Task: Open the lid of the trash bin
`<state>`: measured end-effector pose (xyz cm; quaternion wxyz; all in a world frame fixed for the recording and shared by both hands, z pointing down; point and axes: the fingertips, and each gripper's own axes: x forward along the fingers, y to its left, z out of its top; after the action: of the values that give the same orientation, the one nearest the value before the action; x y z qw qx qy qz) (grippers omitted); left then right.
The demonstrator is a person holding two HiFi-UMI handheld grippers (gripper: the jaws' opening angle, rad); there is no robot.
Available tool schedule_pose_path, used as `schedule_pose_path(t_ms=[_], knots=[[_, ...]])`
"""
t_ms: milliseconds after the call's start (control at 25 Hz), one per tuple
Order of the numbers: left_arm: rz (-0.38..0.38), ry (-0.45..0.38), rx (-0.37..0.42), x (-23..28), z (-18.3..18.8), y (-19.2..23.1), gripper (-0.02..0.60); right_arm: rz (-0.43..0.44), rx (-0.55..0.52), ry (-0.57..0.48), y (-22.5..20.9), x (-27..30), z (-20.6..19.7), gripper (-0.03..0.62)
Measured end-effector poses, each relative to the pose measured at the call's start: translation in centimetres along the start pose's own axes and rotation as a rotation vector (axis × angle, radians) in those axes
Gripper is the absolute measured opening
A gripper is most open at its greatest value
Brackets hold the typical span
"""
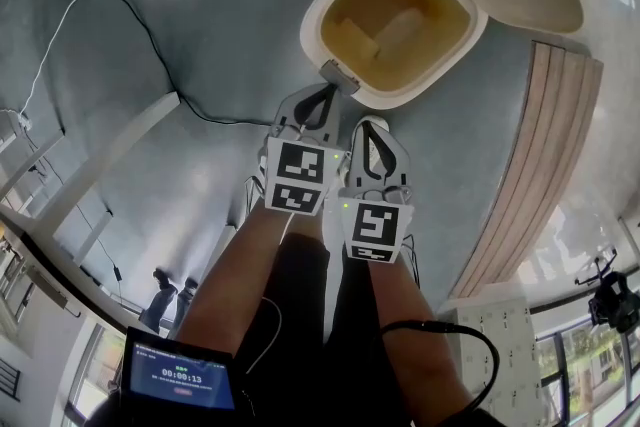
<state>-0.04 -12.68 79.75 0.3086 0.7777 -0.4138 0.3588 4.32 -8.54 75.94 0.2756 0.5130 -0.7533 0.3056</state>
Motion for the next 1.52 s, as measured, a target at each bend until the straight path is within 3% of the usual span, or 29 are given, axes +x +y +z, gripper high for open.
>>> schedule_pose_path(t_ms=[320,640,1120,1520], knots=[[-0.009,0.003,-0.002,0.1,0.1,0.0,-0.002,-0.005,-0.005,0.007,-0.4,0.5,0.2,0.0],[0.024,0.0,0.049,-0.1,0.3,-0.1,-0.002,-0.001,-0.011,0.004,-0.2,0.5,0.7,0.0],[-0.014,0.023,0.055,-0.6,1.0,-0.4,-0.002,-0.011,-0.023,-0.036,-0.3,-0.5,3.1,0.0],[-0.009,0.038,0.053,-3.8,0.4,-0.8,-0.002,-0.044,-0.018,-0.032,-0.1,-3.0,3.1,0.0]])
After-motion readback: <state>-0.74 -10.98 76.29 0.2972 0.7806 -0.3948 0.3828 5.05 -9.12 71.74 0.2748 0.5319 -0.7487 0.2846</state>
